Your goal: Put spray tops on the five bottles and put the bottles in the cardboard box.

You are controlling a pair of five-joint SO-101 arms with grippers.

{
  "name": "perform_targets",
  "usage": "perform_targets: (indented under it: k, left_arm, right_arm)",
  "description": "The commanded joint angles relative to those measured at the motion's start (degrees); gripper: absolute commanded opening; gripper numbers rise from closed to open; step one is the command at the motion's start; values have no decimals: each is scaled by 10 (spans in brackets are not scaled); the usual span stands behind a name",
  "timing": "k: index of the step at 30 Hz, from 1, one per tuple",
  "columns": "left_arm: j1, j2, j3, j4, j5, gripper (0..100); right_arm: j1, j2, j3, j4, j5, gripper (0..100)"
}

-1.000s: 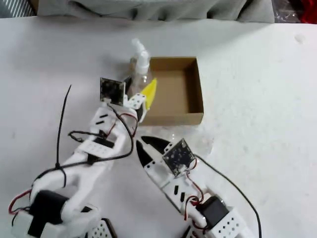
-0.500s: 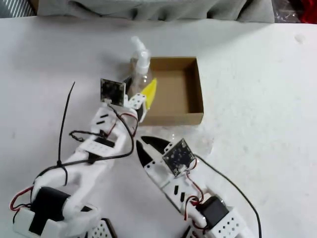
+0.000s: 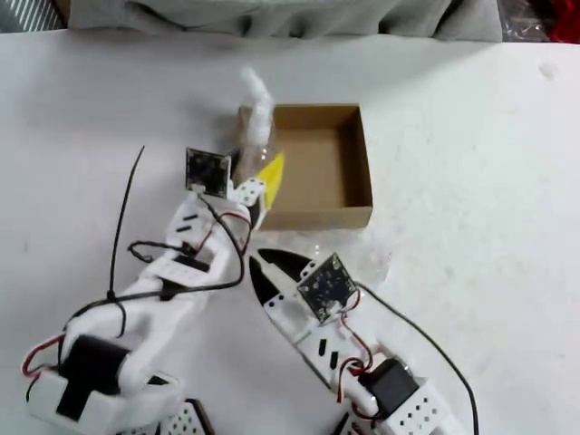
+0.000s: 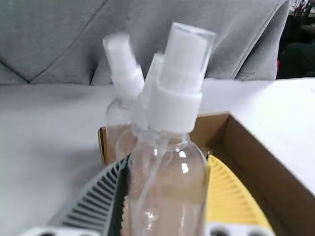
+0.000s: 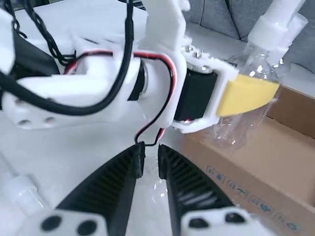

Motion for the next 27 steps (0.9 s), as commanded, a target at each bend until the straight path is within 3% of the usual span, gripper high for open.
perform_targets:
  k: [1, 8, 16, 22, 27]
  left_arm:
    - [-4, 38, -18, -47, 1, 20]
    - [0, 100, -18, -143, 1, 20]
    - [0, 110, -18, -151, 1, 24]
    - [0, 111, -7, -149, 5, 179]
    - [-3, 109, -2, -151, 6, 203]
  right_arm:
    - [3, -7, 3, -3, 6, 15]
    - [4, -7, 3, -3, 6, 15]
    - [4, -7, 3, -3, 6, 15]
    - [4, -7, 3, -3, 6, 15]
    - [4, -7, 4, -3, 6, 15]
